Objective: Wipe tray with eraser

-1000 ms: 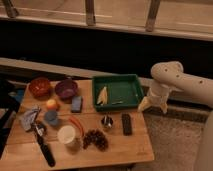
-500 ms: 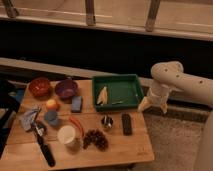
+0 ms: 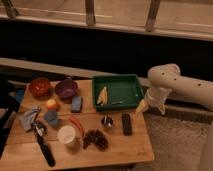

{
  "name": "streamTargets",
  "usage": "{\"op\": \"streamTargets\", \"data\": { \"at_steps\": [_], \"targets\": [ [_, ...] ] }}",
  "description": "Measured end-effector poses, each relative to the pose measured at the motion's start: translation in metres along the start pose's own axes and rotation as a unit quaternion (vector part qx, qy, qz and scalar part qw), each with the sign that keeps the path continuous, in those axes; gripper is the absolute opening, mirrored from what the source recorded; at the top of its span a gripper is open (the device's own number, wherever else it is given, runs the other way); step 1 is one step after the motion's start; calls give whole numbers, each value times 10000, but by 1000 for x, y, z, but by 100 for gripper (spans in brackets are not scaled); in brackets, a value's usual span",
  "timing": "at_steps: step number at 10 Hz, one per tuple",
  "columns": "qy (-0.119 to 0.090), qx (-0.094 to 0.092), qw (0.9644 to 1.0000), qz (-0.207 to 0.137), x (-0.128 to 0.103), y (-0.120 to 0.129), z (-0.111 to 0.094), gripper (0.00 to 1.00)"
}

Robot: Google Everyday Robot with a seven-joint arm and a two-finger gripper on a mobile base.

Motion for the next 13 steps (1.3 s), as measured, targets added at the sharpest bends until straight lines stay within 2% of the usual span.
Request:
{"op": "streamTargets", "data": {
  "at_steps": [3,6,9,11,13],
  "targets": [
    [71,-53,9993,-356,14,20,11,80],
    [196,-181,9980,-577,24,42,23,80],
    [381,-256,9945,-939,37,90,41,80],
    [471,-305,9938,-964,40,100,47,80],
    [429,-265,9940,-967,33,107,48,80]
  ]
}}
